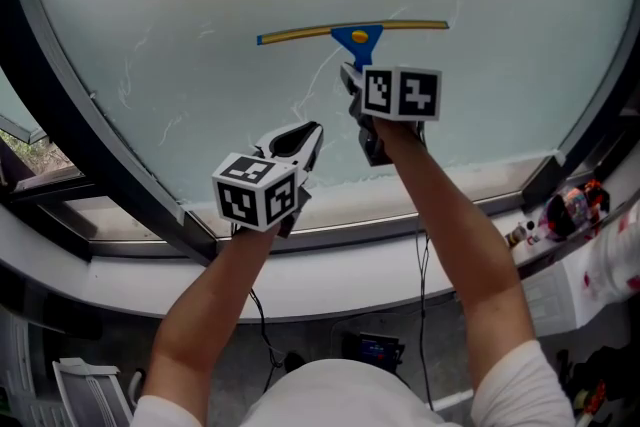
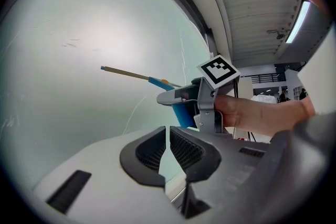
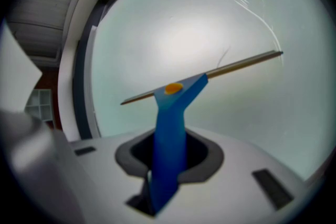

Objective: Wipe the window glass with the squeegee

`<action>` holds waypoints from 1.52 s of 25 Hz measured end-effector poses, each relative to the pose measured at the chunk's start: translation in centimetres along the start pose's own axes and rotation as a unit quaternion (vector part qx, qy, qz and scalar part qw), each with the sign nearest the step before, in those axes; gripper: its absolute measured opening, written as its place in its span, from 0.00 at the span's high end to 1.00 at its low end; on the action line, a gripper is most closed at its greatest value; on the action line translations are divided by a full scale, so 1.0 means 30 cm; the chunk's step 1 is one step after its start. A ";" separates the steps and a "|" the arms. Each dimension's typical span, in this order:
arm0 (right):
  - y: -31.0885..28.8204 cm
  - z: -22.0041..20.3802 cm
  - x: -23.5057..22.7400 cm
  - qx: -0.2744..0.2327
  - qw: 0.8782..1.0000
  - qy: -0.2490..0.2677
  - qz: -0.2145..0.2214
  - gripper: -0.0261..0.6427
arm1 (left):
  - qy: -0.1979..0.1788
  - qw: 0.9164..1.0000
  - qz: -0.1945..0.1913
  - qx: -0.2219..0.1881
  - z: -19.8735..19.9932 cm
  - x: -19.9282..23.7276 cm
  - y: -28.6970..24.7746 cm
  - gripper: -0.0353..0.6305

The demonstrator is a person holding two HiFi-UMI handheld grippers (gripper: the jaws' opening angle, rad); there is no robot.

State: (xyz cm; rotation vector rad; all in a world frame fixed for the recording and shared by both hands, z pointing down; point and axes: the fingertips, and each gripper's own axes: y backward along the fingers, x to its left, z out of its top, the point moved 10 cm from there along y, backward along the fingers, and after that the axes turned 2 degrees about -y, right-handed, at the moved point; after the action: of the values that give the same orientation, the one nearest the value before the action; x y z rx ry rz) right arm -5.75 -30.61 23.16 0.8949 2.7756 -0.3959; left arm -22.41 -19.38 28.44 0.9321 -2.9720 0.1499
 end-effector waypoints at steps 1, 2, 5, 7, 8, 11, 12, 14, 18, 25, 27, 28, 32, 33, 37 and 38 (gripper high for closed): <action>-0.002 -0.010 -0.002 0.002 1.000 0.000 -0.001 0.81 | 0.001 1.000 0.000 0.001 -0.006 -0.001 -0.002 0.88; -0.004 -0.020 -0.004 0.005 1.000 0.001 -0.001 0.81 | 0.002 1.000 0.000 0.003 -0.012 -0.002 -0.004 0.88; -0.007 -0.052 -0.015 0.011 1.000 0.004 -0.005 0.81 | 0.004 1.000 -0.001 0.008 -0.031 -0.006 -0.010 0.88; -0.007 -0.072 -0.023 0.013 1.000 0.002 -0.005 0.81 | 0.006 1.000 -0.001 0.011 -0.046 -0.011 -0.013 0.88; -0.007 -0.082 -0.025 0.014 1.000 0.000 -0.005 0.81 | 0.008 1.000 -0.001 0.013 -0.054 -0.014 -0.015 0.88; -0.009 -0.113 -0.034 0.016 1.000 -0.008 -0.003 0.81 | 0.012 1.000 -0.002 0.020 -0.081 -0.023 -0.020 0.88; -0.010 -0.124 -0.038 0.018 1.000 -0.010 -0.003 0.81 | 0.013 1.000 -0.002 0.022 -0.090 -0.026 -0.022 0.88; -0.015 -0.145 -0.046 0.022 1.000 -0.014 -0.002 0.81 | 0.016 1.000 -0.002 0.027 -0.106 -0.027 -0.027 0.88; -0.024 -0.187 -0.060 0.028 0.999 -0.021 -0.003 0.81 | 0.024 0.999 -0.001 0.034 -0.135 -0.021 -0.031 0.88; -0.037 -0.250 -0.076 0.038 0.999 -0.019 -0.005 0.81 | 0.035 0.998 0.000 0.045 -0.190 -0.019 -0.040 0.88; -0.040 -0.270 -0.081 0.042 0.999 -0.018 -0.006 0.81 | 0.038 0.998 0.000 0.049 -0.207 -0.020 -0.041 0.88; -0.041 -0.279 -0.083 0.043 0.999 -0.018 -0.006 0.81 | 0.040 0.998 0.000 0.050 -0.215 -0.020 -0.042 0.88; -0.048 -0.313 -0.092 0.049 0.999 -0.019 -0.007 0.81 | 0.046 0.997 0.001 0.056 -0.242 -0.017 -0.046 0.88; -0.049 -0.320 -0.094 0.050 0.999 -0.019 -0.007 0.81 | 0.047 0.997 0.001 0.057 -0.249 -0.015 -0.047 0.88; -0.053 -0.349 -0.100 0.054 0.998 -0.023 -0.008 0.81 | 0.051 0.997 0.002 0.062 -0.271 -0.013 -0.050 0.88; -0.054 -0.356 -0.103 0.055 0.998 -0.023 -0.009 0.81 | 0.052 0.997 0.002 0.064 -0.276 -0.012 -0.050 0.88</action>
State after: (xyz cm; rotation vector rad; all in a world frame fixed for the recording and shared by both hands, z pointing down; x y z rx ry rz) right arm -5.39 -30.21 34.39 0.8738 2.7441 -0.5695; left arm -21.30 -19.59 36.81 0.9001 -2.8975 0.3794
